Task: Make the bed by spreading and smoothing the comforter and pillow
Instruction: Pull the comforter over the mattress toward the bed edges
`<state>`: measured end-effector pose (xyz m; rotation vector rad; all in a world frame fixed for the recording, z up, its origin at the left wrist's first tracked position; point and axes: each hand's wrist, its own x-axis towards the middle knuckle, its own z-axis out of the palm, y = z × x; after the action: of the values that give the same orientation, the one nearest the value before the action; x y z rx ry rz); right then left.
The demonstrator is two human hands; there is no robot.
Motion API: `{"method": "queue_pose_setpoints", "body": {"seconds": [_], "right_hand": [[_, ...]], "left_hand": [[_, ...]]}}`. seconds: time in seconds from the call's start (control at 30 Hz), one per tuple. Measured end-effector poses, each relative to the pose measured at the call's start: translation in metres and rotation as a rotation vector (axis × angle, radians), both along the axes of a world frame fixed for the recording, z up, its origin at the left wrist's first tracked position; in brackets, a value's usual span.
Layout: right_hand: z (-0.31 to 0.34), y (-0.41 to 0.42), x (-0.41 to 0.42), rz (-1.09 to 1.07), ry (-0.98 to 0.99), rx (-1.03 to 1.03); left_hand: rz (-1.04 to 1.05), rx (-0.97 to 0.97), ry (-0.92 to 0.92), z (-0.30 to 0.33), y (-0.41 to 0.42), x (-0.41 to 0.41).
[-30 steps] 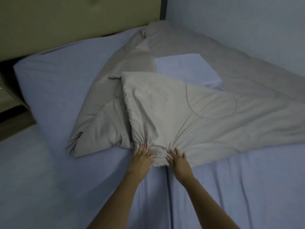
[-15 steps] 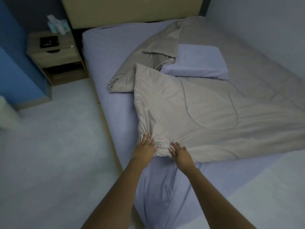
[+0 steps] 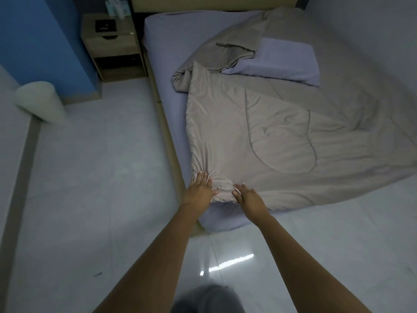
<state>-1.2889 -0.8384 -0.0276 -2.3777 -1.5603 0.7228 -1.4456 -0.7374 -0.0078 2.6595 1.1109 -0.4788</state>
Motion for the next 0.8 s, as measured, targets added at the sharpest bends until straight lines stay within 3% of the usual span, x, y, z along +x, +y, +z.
{"method": "queue_pose_setpoints", "body": {"seconds": [0.43,0.57,0.8], "right_hand": [[-0.002,-0.153,-0.048,0.187,0.02,-0.065],[-0.013,-0.191,-0.051,0.31,-0.086,-0.184],[0.011,-0.215,-0.04,0.292,-0.189,-0.249]], "left_hand": [[0.111,-0.079,0.053,-0.009,-0.169,-0.061],[0.134,-0.077,0.084,-0.019,-0.211,-0.07],[0.149,-0.002,0.092,0.004,-0.231,-0.064]]}}
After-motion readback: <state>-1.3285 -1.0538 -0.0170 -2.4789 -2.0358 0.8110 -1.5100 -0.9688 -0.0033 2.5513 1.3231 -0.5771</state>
